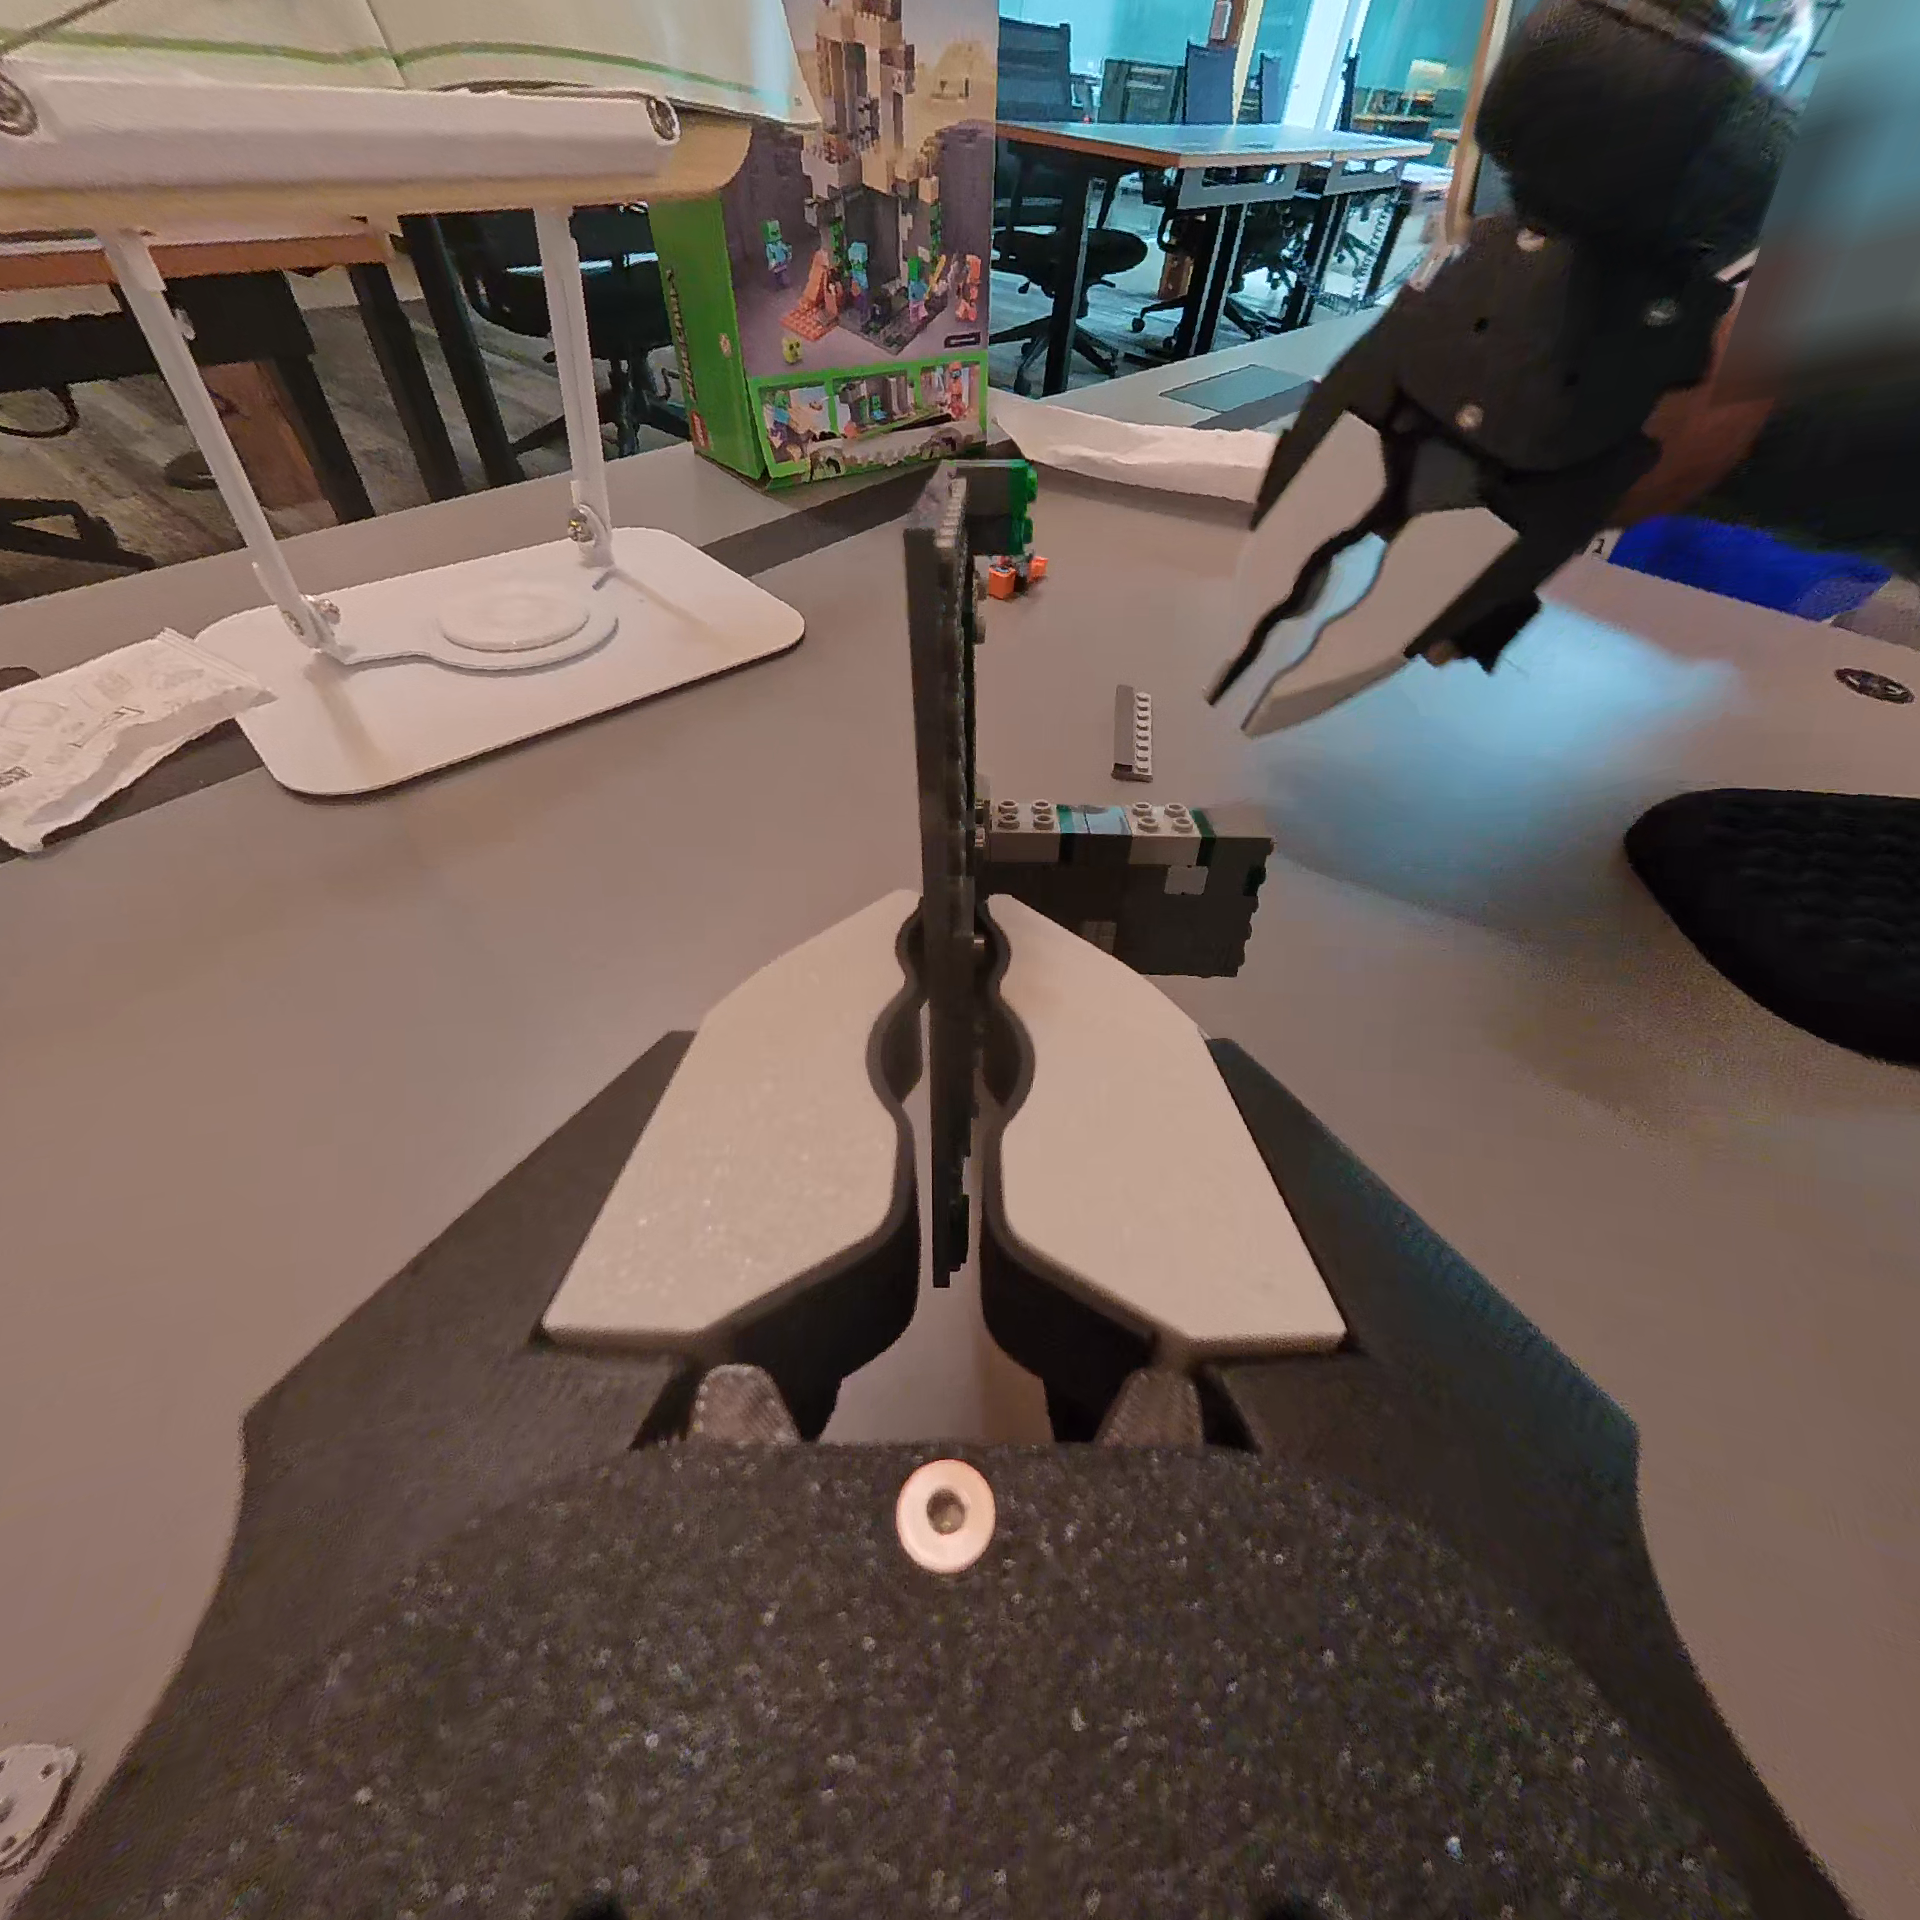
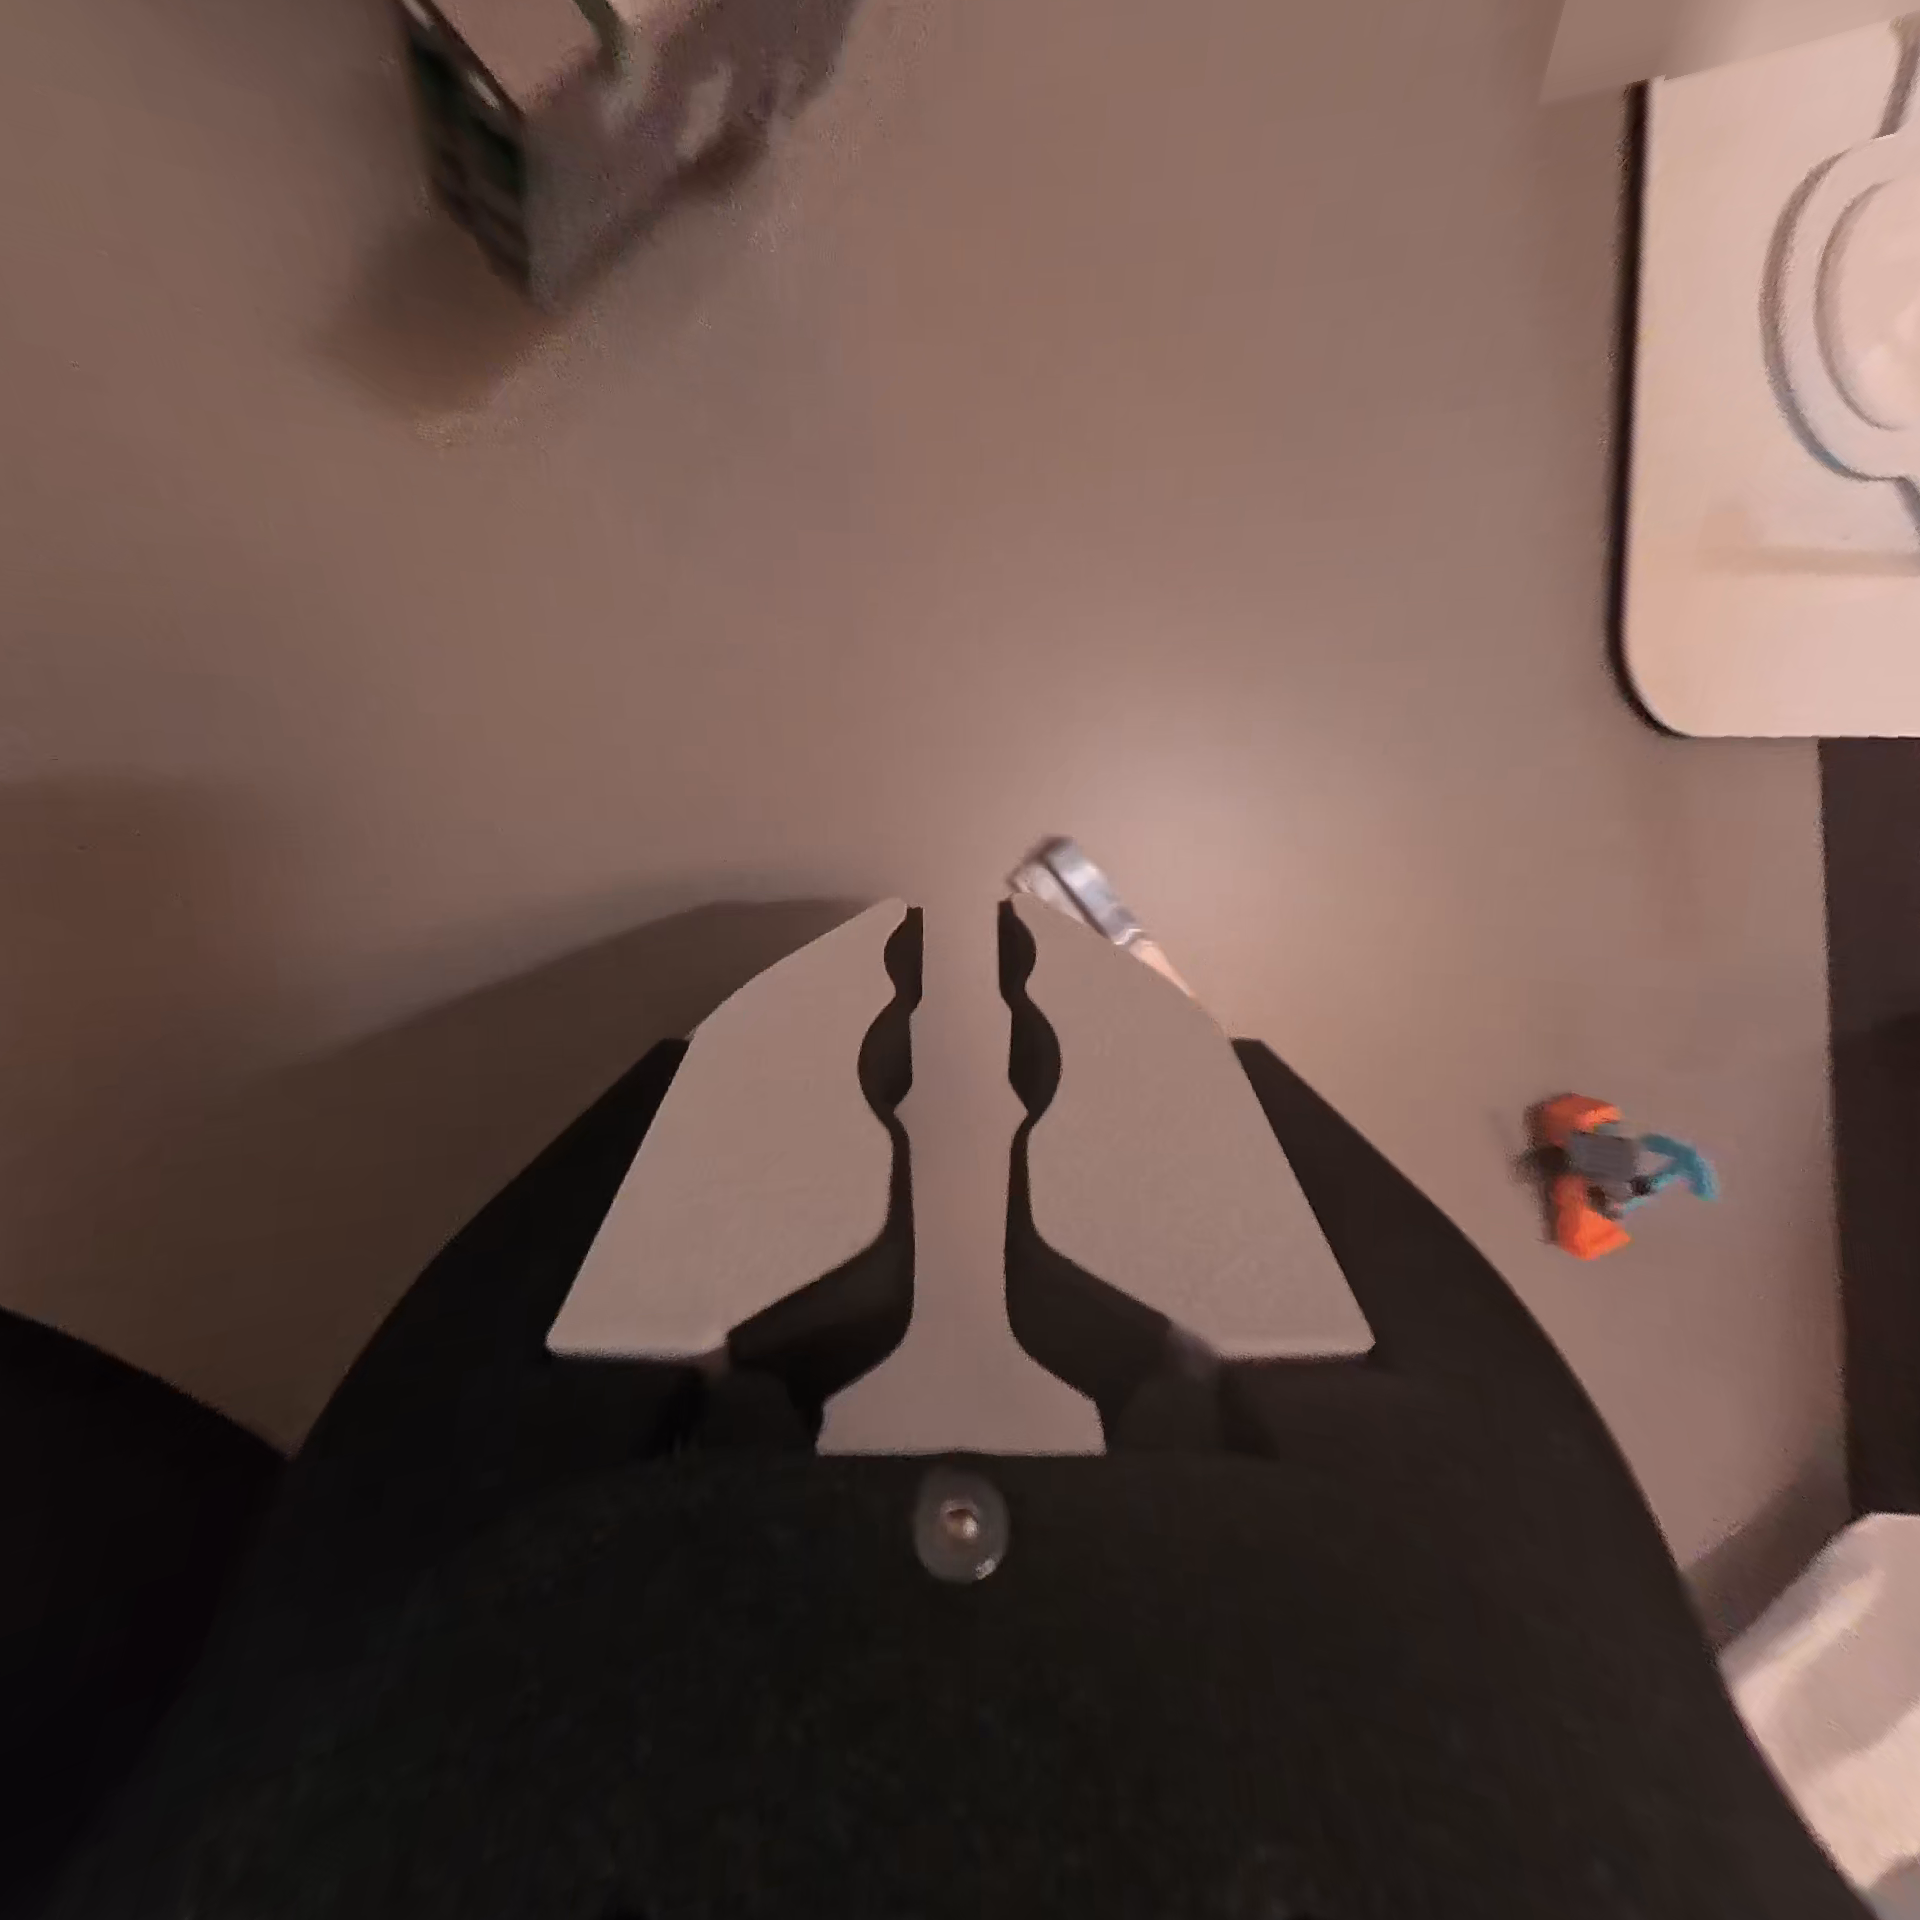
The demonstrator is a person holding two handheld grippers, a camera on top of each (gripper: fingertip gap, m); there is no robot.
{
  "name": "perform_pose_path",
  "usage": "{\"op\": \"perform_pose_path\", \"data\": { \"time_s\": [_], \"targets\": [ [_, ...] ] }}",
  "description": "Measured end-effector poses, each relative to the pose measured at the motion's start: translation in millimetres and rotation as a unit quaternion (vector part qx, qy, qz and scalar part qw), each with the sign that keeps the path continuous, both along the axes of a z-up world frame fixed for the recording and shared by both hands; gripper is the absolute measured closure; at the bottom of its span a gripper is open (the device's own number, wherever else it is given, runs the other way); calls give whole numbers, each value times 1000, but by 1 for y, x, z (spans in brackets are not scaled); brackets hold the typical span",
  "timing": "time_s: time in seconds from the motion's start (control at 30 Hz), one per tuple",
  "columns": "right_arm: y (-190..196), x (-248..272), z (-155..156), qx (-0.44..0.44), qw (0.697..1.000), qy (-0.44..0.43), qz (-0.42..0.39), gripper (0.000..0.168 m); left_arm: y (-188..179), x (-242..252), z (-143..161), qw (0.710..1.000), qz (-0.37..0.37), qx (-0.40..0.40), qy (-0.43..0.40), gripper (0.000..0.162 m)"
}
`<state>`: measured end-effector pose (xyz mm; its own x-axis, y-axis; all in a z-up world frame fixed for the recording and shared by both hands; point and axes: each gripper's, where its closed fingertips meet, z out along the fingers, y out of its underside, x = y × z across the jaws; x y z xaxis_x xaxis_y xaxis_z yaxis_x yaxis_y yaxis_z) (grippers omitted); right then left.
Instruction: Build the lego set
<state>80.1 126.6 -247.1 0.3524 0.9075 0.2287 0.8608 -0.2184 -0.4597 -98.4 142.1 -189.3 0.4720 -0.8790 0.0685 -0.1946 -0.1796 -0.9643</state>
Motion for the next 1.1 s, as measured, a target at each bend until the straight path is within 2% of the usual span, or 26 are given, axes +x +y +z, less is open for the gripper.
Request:
{"op": "perform_pose_path", "data": {
  "time_s": [0.03,0.17,0.3,0.47,0.6,0.8,0.83,1.1],
  "targets": [
    [7,9,0,3,1000,-7,13,154,-1,1,0,1000,-3,0,0,156],
    [28,26,-6,-17,997,-20,66,146,-2,3,-1,1000,-12,-3,-3,156],
    [41,34,-24,-42,990,-85,109,139,-3,5,-4,1000,-16,-3,3,156],
    [39,27,-35,-88,986,-87,115,151,-1,4,-9,1000,-19,-15,1,156],
    [37,26,-35,-96,984,-92,118,152,-1,7,-13,999,-28,-25,1,156],
    [29,15,-26,-123,988,-78,52,156,-3,7,-11,999,-31,-20,1,156],
    [25,9,-22,-124,989,-64,53,162,-3,6,-10,999,-31,-19,-1,156],
    [-7,-10,-11,-89,984,-89,129,162,-6,8,-8,999,-37,-13,1,156]
  ]
}}
